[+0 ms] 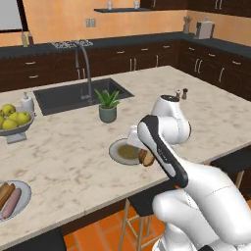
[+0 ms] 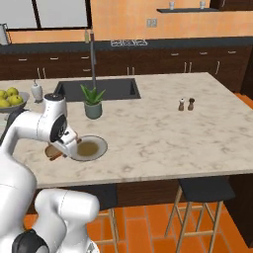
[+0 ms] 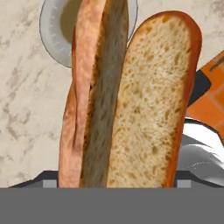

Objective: Place one bun and one sausage from the bowl on each plate.

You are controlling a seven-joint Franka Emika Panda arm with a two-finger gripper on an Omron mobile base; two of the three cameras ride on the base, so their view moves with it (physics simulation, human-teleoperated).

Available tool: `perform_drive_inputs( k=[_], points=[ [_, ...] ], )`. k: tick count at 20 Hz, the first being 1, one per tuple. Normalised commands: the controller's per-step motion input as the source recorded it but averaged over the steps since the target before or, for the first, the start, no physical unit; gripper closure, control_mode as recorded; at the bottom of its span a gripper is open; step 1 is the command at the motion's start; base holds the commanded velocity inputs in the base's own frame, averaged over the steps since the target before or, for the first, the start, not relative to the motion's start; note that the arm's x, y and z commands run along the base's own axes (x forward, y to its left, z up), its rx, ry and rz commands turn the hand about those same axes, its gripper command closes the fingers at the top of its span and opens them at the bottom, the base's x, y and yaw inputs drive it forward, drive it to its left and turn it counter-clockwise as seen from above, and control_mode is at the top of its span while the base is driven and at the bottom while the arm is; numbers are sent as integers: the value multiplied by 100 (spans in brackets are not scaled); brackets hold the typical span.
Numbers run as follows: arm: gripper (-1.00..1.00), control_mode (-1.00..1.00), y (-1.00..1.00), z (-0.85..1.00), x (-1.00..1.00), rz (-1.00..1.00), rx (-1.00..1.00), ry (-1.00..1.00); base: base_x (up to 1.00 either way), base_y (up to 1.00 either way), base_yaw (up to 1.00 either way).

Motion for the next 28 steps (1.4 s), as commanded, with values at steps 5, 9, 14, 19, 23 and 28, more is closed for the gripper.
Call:
perform_drive_inputs(
  k=[5, 9, 14, 19, 23, 28],
  points=[
    [100, -100, 13, -30, 100, -9, -5, 26, 0, 0, 0],
    [100, -100, 1, -41, 100, -1, -6, 22, 0, 0, 0],
    [100, -100, 0, -56, 94, -2, -8, 9, 0, 0, 0],
    [100, -100, 0, -56, 73, -2, -5, 0, 0, 0, 0],
    [100, -100, 1, -52, 45, -5, -4, 0, 0, 0, 0],
    [100, -100, 1, -49, 16, -3, -4, 0, 0, 0, 0]
  ],
)
